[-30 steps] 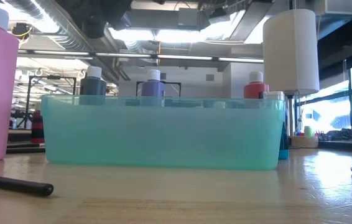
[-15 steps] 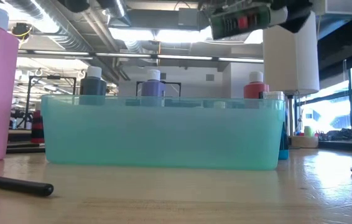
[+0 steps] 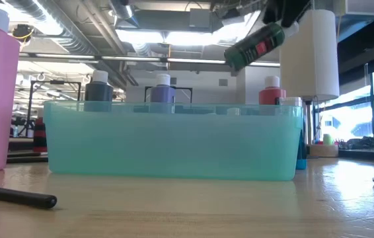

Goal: Pick & Place Paint Supplies
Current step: Put the green paint bottle into the light green bin

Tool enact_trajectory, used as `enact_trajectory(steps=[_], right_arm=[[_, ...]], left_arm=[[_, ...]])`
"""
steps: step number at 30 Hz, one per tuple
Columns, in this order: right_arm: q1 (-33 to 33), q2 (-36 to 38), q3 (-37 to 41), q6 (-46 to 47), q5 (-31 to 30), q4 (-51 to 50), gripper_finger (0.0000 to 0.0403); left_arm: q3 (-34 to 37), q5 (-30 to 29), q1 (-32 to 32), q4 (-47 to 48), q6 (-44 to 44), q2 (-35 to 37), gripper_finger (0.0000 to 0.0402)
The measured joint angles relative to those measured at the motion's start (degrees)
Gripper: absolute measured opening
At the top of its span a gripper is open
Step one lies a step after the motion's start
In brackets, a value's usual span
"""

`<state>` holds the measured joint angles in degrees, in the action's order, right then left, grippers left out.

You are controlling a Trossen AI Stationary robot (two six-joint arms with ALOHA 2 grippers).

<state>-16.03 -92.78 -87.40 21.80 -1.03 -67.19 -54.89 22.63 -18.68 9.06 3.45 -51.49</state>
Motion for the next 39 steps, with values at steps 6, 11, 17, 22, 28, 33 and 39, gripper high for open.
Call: enact_trajectory(steps=[6,11,17,22,28,33,39], right_arm=[[3.1,-11.3,-13.3,-2.7,4.7,-11.0,0.0117],[5.8,-18.3,-20.7,-6.8,8.8,-17.1,0.0117],[8.9,-23.4,-24.2,-7.7,9.2,-22.9,0.0117],[10.4,-26.8,-25.8,-7.7,10.0,-22.9,0.0117],[10.6,-29.6,-27.9,-9.0,10.3,-22.9,0.0117],[11.6,-30.4,-28.0,-9.2,10.3,-22.8,0.0117],[12.2,-30.4,-28.0,-9.0,10.2,-22.8,0.0117]], left_arm=[[0.0,-15.7,3.8,7.1,1.5,5.2,0.0002],[0.0,-17.6,5.9,10.3,0.8,6.1,0.0004],[0.0,-19.0,8.1,12.5,-1.0,7.0,0.0004],[0.0,-22.6,9.6,14.1,-0.3,7.5,0.0002],[0.0,-25.4,11.0,14.4,-0.2,7.5,0.0005],[0.0,-27.2,12.1,14.4,-0.2,7.5,0.0002],[0.0,-28.8,13.0,14.3,-0.2,7.0,0.0004]])
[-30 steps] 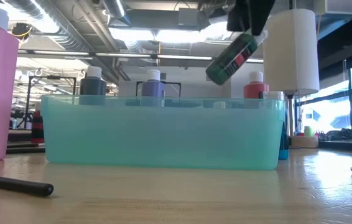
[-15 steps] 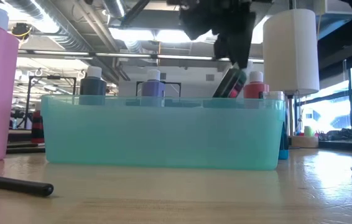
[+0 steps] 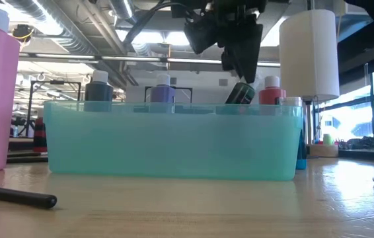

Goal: Pick & Place Paint Supplies
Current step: Put the green paint bottle into the light green bin

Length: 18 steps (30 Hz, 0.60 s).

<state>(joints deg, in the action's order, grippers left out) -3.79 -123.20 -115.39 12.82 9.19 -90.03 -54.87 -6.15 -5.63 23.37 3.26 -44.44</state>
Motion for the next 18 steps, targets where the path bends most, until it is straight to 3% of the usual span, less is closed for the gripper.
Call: enact_trajectory(steps=[18], right_arm=[[-0.7,-1.2,0.0,-0.3,1.4,0.1,0.0117]], left_arm=[[0.0,0.1,0.0,0.2,0.0,-3.9,0.0005]])
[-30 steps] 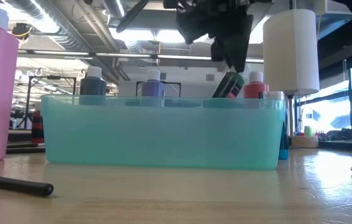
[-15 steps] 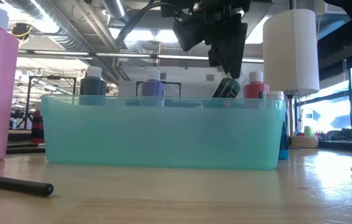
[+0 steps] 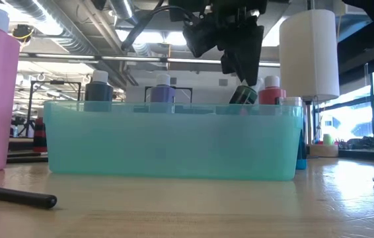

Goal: Pick & Place Paint Supplies
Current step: Put the green paint bottle into the light green bin

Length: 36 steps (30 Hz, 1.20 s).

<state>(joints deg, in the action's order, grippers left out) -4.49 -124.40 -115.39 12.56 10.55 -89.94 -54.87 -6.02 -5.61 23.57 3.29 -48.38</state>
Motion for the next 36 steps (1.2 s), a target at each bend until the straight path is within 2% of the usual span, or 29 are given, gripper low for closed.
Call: enact_trajectory(steps=[15,32,36], right_arm=[[0.0,-4.0,0.1,-0.8,1.5,-0.1,0.0117],[-1.4,-4.0,0.1,4.6,5.0,-0.1,0.0117],[-1.5,-4.0,0.1,5.6,5.0,-0.1,0.0117]], left_arm=[[0.0,0.1,0.3,-0.4,-1.0,0.1,0.0002],[0.0,-0.6,6.7,0.2,-1.1,0.1,0.0002],[0.0,-2.5,7.6,1.1,-1.1,0.1,0.0003]])
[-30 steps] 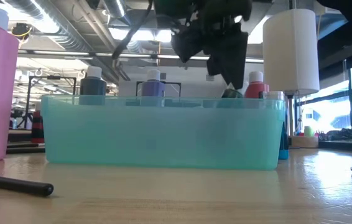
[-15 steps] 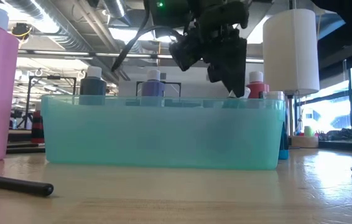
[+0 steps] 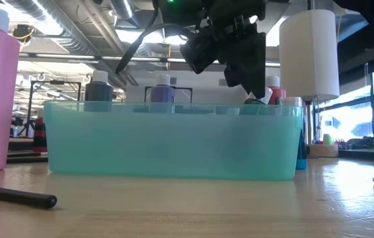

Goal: Pick & Place Paint Supplies
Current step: Put the green paint bottle into the light green bin

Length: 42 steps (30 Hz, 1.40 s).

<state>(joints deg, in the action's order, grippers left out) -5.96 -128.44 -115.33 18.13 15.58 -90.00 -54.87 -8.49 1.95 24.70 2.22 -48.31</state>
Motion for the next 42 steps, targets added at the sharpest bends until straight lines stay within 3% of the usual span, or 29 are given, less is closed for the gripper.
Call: enact_trajectory(steps=[8,42], right_arm=[[-0.3,0.0,0.0,2.4,-0.1,0.0,0.0117],[-0.7,0.2,4.1,6.5,3.3,-0.1,0.0117]], left_arm=[[0.0,-2.5,2.0,0.8,0.0,0.0,0.0002],[0.0,-2.6,4.4,0.8,0.0,0.0,0.0006]])
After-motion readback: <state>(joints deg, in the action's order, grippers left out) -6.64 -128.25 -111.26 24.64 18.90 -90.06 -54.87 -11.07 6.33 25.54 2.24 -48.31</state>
